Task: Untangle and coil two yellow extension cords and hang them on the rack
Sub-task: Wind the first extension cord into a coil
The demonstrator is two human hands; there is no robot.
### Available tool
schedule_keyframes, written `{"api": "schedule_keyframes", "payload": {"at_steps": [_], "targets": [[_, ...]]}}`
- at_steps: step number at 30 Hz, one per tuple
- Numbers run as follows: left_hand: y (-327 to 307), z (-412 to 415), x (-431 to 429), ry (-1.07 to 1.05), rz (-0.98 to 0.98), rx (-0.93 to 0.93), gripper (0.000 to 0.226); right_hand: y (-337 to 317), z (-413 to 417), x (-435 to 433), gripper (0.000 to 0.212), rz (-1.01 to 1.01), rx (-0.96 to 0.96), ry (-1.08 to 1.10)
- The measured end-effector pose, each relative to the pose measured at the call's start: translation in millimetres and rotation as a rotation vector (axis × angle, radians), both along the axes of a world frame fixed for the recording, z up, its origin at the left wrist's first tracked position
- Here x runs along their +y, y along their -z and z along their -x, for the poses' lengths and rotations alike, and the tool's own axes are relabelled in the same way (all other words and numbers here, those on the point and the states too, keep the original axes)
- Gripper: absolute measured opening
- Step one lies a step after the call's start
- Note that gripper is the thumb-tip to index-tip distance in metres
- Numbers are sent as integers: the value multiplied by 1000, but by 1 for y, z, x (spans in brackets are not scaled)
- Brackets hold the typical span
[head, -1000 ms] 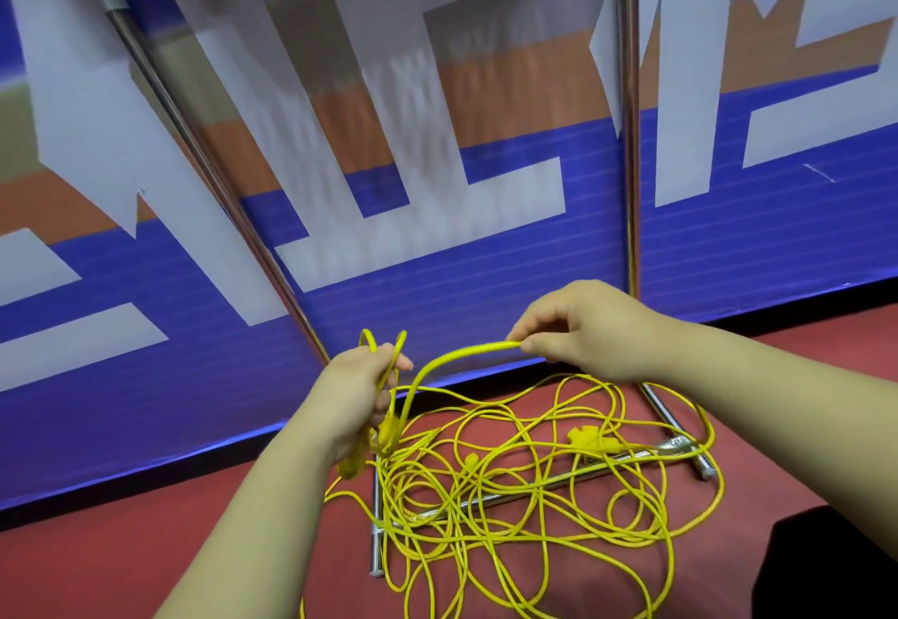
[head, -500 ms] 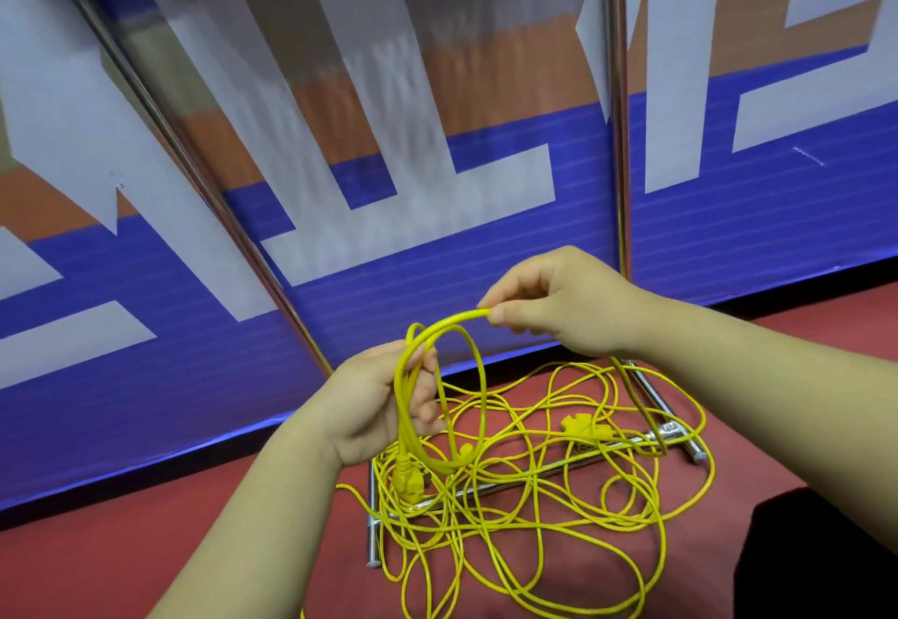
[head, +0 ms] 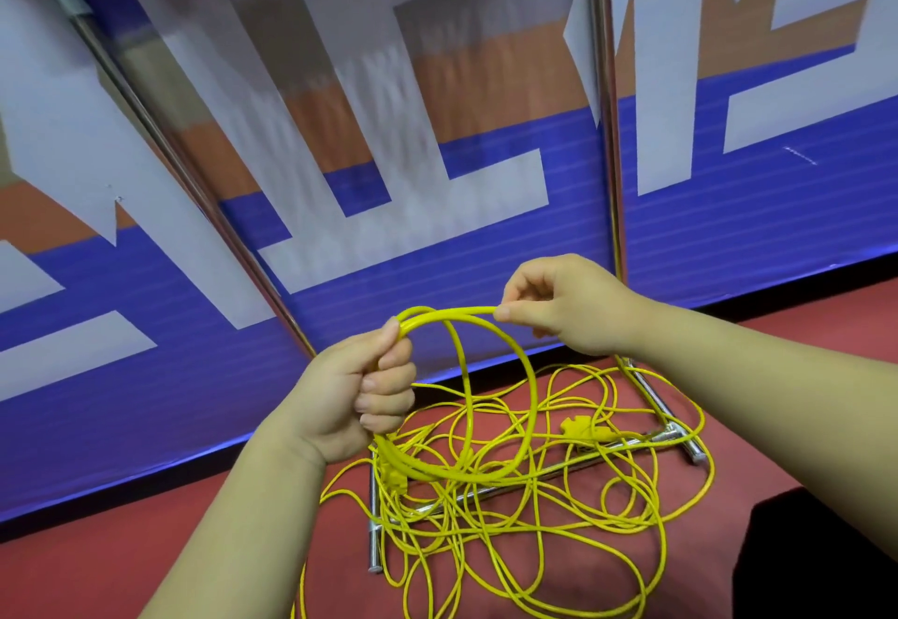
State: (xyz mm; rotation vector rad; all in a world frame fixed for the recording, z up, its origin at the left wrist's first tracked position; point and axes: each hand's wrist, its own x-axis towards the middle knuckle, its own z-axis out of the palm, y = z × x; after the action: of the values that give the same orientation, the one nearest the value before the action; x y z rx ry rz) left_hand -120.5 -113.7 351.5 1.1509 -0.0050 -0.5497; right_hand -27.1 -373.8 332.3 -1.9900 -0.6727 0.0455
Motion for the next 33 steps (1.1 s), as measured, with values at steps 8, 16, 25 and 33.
{"api": "schedule_keyframes", "payload": {"at_steps": [8,16,25,33], "targets": [[-2,-2,23,77,321,-72,49,10,-4,-10,7,-72,247,-71],[2,5,26,55,160,-80,46,3,1,2,9,-287,321,87],[15,2,-8,-388,-211,-140,38,-6,10,10,3,-264,327,161],[43,0,-50,-370,-547,-180,13,-12,19,20,12,-298,425,175]]}}
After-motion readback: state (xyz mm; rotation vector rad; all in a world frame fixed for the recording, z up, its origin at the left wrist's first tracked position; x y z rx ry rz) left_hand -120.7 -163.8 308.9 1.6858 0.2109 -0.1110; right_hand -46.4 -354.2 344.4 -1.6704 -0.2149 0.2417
